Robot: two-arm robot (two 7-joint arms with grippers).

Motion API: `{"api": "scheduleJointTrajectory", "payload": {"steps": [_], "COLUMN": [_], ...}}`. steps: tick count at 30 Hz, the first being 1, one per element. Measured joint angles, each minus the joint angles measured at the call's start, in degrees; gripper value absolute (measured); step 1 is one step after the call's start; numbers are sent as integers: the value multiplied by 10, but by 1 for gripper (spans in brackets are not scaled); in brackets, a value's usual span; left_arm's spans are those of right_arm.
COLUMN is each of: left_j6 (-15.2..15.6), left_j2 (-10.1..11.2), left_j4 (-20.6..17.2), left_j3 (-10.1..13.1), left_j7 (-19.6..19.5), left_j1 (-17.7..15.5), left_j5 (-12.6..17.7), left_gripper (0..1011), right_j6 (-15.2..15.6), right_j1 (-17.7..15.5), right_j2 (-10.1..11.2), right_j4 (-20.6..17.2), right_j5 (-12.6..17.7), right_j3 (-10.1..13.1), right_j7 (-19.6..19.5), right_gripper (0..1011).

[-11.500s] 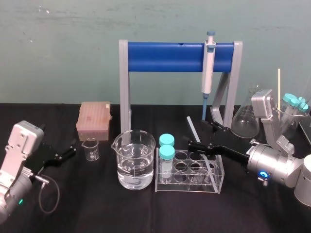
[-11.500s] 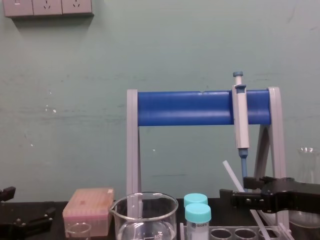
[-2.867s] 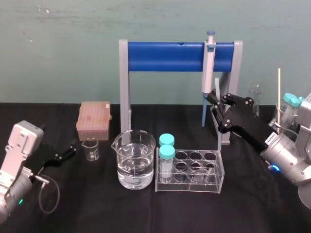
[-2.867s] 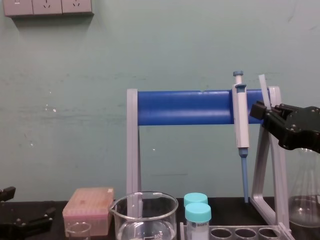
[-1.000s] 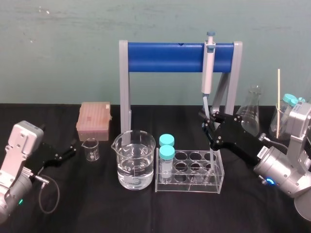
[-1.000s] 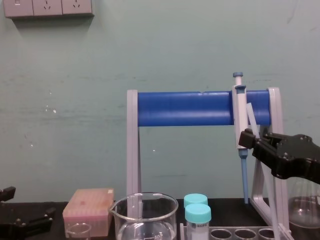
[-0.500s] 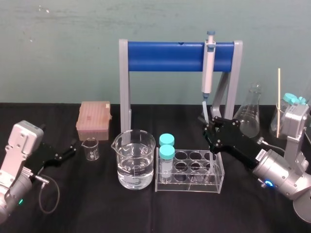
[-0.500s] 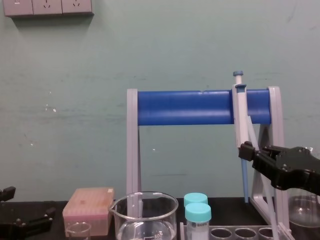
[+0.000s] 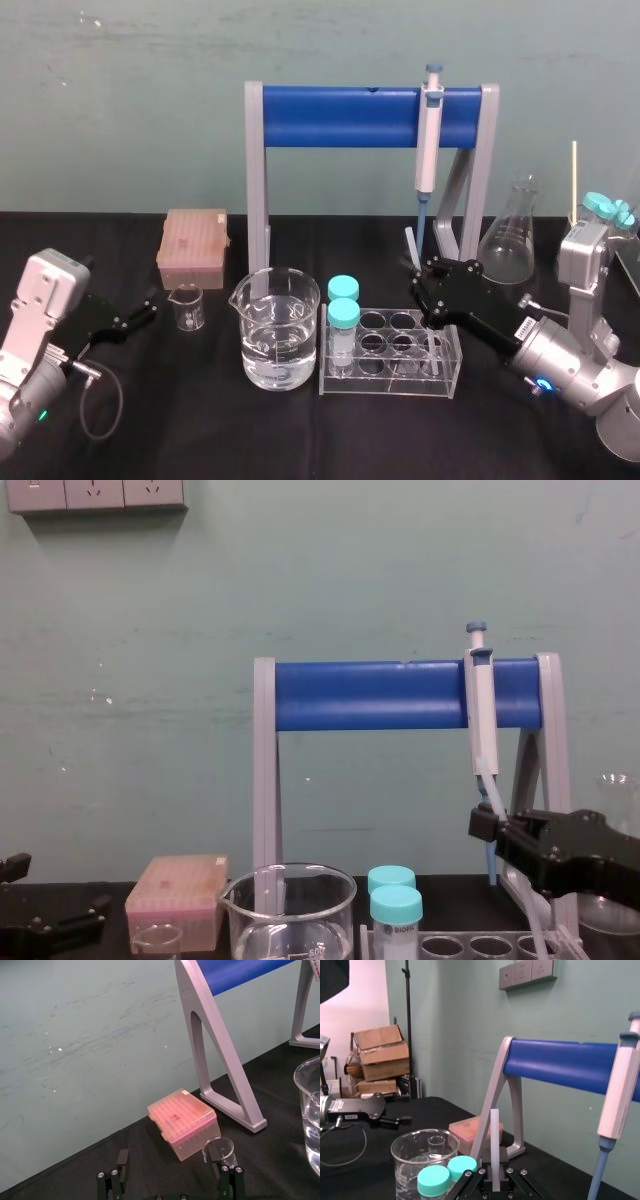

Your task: Pick up the stirring rod with one hand, then place it down.

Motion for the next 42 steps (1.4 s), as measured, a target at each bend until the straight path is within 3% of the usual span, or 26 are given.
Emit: {"api": "scheduleJointTrajectory", "payload": {"steps": [9, 27, 42], "left_j6": [0, 0, 0], "left_j2": [0, 0, 0], "left_j4": [0, 0, 0], "left_j3": [0, 0, 0], "left_j7": [0, 0, 0], "left_j1": [0, 0, 0], "left_j5": [0, 0, 0], "left_gripper": [1000, 1000, 1000], "right_j6": [7, 6, 5], "right_j1": [14, 13, 12], "right_j2": [-8, -8, -7], "right_j4": [23, 22, 21], "right_j5": [-9, -8, -7], "right_j3": [-9, -8, -8], "right_j7": [0, 0, 0], "right_gripper": [67, 70, 512]}}
